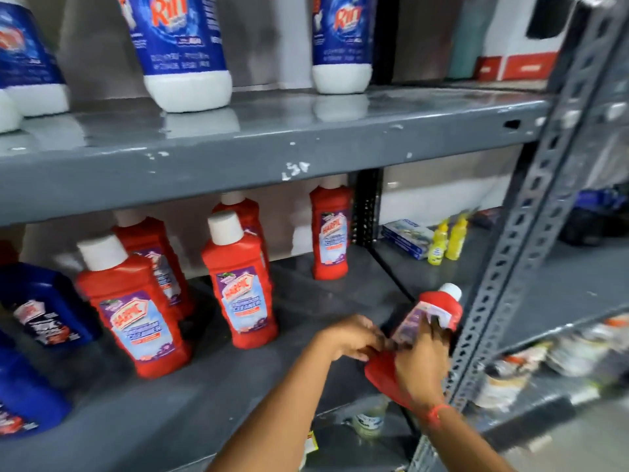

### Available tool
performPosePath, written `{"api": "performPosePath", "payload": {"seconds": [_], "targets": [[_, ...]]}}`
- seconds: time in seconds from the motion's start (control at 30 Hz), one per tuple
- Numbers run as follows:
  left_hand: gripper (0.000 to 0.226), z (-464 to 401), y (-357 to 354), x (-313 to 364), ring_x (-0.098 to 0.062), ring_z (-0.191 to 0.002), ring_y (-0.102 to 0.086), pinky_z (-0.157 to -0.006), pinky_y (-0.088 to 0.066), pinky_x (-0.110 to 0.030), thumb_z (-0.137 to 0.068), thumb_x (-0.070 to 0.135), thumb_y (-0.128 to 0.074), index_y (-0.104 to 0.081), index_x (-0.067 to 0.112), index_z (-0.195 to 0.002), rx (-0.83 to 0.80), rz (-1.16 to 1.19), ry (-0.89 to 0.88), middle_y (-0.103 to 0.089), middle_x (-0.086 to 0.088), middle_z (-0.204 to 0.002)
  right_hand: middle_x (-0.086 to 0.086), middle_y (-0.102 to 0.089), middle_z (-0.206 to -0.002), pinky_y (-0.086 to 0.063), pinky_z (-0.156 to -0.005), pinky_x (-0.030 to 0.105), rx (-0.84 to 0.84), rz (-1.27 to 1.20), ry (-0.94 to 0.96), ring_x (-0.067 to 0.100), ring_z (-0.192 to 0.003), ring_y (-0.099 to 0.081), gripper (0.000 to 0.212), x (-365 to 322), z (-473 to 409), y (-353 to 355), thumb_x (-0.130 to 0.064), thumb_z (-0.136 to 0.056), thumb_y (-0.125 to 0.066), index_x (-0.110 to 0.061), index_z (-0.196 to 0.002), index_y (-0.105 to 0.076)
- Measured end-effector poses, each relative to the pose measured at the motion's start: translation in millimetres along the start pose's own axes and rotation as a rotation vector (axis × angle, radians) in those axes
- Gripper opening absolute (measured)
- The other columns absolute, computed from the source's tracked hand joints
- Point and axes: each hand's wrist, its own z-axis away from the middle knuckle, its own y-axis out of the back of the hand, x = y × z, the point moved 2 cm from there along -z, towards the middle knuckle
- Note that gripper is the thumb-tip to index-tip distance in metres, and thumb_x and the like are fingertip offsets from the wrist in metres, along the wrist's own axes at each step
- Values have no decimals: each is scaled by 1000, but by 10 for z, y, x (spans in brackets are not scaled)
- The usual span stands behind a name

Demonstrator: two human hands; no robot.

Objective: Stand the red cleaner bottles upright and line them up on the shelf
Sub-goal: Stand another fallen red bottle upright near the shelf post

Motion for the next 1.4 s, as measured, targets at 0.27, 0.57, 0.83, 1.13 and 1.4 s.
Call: {"api": "performPosePath", "payload": {"seconds": [0.27, 0.57, 0.83, 1.13, 1.4], "targets": [[18, -156, 52, 3, -4, -59, -49, -50, -45, -10, -79, 8, -64, -54, 20, -69, -122, 45, 7, -60, 12, -45, 24, -65, -104, -48, -92, 51, 23, -596, -240, 35, -97, -62, 46, 176, 169, 34, 14, -64, -62, -4, -107, -57], [17, -118, 139, -161, -3, -66, -51, -50, -41, -6, -82, 5, -57, -57, 21, -76, 16, 72, -150, -58, 5, -75, 10, -61, -97, -47, -89, 42, -93, -684, -345, 30, -92, -58, 66, 101, 74, -57, 15, -62, -65, -12, -120, -46], [31, -26, 369, -191, -13, -89, -56, -85, -45, -28, -78, -6, -57, -54, 8, -106, 273, 207, -378, -60, -4, -99, 11, -66, -102, -49, -87, 40, -255, -730, -71, 27, -93, -61, 71, -167, -240, -217, 24, -55, -63, -20, -110, -55], [38, -45, 523, -293, 3, -79, -55, -67, -44, -3, -71, -2, -64, -48, 13, -101, 686, 92, -498, -60, 0, -99, 8, -67, -107, -52, -87, 41, -368, -377, 226, 23, -96, -62, 56, -317, -630, -399, 5, -59, -71, -16, -108, -56], [43, -118, 604, -304, -18, -99, -60, -89, -52, -35, -71, 3, -68, -47, 12, -108, 774, 73, -500, -61, -9, -114, -4, -61, -90, -46, -64, 15, -381, -403, 208, -1, -76, -58, 53, -355, -804, -535, 5, -60, -75, -17, -99, -46]]}}
